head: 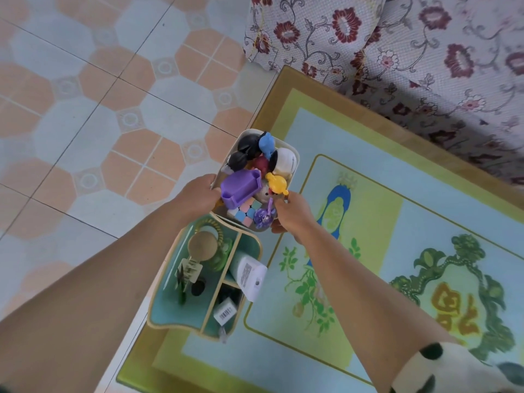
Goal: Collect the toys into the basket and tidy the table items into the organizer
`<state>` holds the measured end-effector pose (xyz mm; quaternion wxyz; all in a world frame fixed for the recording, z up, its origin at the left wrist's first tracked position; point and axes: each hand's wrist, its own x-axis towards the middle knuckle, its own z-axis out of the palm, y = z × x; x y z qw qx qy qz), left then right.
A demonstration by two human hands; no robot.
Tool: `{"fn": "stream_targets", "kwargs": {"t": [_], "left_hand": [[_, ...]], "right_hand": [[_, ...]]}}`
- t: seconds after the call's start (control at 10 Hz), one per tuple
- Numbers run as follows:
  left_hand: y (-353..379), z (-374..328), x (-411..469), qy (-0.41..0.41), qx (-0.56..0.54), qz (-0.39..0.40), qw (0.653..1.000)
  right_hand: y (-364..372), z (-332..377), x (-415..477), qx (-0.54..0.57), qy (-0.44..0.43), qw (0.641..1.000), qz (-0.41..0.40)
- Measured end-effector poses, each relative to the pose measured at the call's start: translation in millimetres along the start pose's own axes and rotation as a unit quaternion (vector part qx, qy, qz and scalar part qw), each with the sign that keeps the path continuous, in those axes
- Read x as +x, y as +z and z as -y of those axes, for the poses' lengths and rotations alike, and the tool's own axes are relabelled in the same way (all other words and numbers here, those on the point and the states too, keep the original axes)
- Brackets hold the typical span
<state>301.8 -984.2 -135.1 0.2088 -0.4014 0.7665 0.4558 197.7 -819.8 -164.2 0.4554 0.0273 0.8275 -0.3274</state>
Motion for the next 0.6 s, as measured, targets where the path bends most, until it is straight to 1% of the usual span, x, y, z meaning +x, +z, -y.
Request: {"fn": "stream_targets", "kwargs": {"t": [0.1,0.2,0.3,0.5,0.6], "left_hand": [[1,-1,-3,0.002,0.015,-0.016,1.0],[1,1,-7,0.013,0.015,-0.034,0.999],[0,8,-15,0.008,0.001,-0.039,0.999],[0,20,-40,0.01,-0.015,-0.05,0.999],[-1,25,-50,0.018,-0.01,-0.081,0.996]], "right_hand": [[-2,-1,-5,-0.009,0.001,1.0,0.003],[-5,-1,-10,-0.008,0.0,1.0,-0.01],[-5,-3,-22,0.013,0.016,0.999,-0.026],[0,-13,-50,0.02,0.045,0.999,-0.009],[-1,-13,-57,0.017,0.05,0.998,-0.027]]}}
